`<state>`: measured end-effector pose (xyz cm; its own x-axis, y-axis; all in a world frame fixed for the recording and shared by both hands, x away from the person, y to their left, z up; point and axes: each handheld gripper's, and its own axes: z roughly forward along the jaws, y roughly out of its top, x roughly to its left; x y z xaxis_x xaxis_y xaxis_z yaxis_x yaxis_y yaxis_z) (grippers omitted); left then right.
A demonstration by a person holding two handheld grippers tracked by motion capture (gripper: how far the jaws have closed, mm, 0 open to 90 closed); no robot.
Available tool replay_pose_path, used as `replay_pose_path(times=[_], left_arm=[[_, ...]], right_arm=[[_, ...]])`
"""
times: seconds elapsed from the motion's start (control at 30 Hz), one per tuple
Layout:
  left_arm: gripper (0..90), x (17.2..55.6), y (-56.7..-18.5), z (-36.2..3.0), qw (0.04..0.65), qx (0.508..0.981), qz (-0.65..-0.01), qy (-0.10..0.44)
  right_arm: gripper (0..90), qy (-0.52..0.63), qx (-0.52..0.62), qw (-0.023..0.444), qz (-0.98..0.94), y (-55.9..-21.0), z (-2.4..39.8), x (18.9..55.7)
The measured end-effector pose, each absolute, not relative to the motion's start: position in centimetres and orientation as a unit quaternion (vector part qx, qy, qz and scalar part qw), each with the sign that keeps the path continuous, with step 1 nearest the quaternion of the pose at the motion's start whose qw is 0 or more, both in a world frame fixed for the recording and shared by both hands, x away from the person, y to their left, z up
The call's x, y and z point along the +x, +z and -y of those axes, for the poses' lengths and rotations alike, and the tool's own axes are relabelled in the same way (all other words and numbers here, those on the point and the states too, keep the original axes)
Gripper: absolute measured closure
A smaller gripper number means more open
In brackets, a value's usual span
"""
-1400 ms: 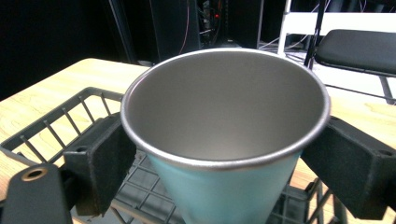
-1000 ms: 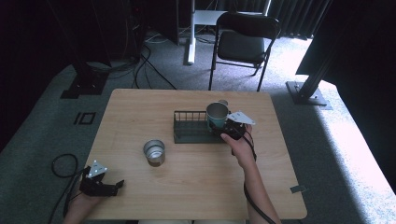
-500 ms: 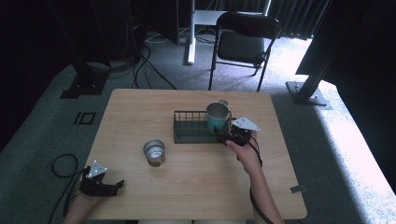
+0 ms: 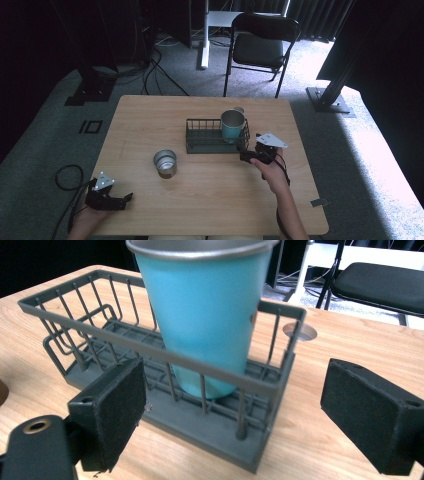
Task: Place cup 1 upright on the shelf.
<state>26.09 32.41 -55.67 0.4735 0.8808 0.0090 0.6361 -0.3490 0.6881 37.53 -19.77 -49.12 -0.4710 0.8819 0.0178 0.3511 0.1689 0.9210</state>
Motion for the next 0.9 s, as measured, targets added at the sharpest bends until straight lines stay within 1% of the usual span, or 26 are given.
replay_pose_path(times=[0.13, 0.4, 0.9], left_arm=[[0.4, 26.1, -55.7, -32.4, 0.316, 0.798, -0.475, 0.194], [0.4, 26.1, -55.7, -32.4, 0.316, 0.798, -0.475, 0.194], [0.4, 26.1, -55.7, -32.4, 0.316, 0.798, -0.475, 0.194]], right_arm=[[10.8, 0.474, 0.434, 0.283, -0.712, -49.7, 20.3, 37.1], [10.8, 0.46, 0.443, 0.273, -0.72, -51.3, 21.8, 36.0], [10.8, 0.443, 0.455, 0.273, -0.723, -52.7, 24.1, 34.3]])
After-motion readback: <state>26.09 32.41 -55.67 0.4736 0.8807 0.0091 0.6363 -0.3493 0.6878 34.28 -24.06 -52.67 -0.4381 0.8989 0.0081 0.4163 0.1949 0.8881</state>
